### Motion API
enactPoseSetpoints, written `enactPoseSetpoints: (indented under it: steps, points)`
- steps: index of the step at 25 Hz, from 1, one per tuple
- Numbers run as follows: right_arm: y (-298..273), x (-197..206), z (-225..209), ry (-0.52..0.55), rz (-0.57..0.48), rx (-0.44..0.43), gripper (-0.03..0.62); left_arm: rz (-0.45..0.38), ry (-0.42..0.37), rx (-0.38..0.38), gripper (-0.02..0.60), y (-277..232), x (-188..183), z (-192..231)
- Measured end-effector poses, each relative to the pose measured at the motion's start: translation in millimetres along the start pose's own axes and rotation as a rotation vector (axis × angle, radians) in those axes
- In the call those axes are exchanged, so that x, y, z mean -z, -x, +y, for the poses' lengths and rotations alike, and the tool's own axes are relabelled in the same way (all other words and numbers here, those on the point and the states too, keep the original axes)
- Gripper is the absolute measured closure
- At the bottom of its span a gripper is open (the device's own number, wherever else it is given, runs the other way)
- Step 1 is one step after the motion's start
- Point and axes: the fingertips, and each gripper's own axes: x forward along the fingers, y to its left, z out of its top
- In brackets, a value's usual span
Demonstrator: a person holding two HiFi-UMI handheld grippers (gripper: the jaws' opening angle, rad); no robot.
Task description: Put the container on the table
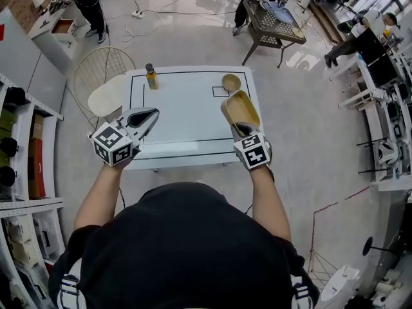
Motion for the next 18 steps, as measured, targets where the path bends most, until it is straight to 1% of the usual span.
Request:
enactPoseSetpoints:
  steps: [10, 18]
  points:
    - [-1.6, 6.7, -36.6, 0.034, 0.009, -0.027, 0.580, 0.005, 0.017, -0.039, 0.574, -29.1, -2.1, -4.4]
    - [-5.8, 7.4, -55.9, 0.069, 0.008, -0.062, 0.580, -0.016, 0.007, -0.082, 0.572, -44.7, -15.9, -7.8]
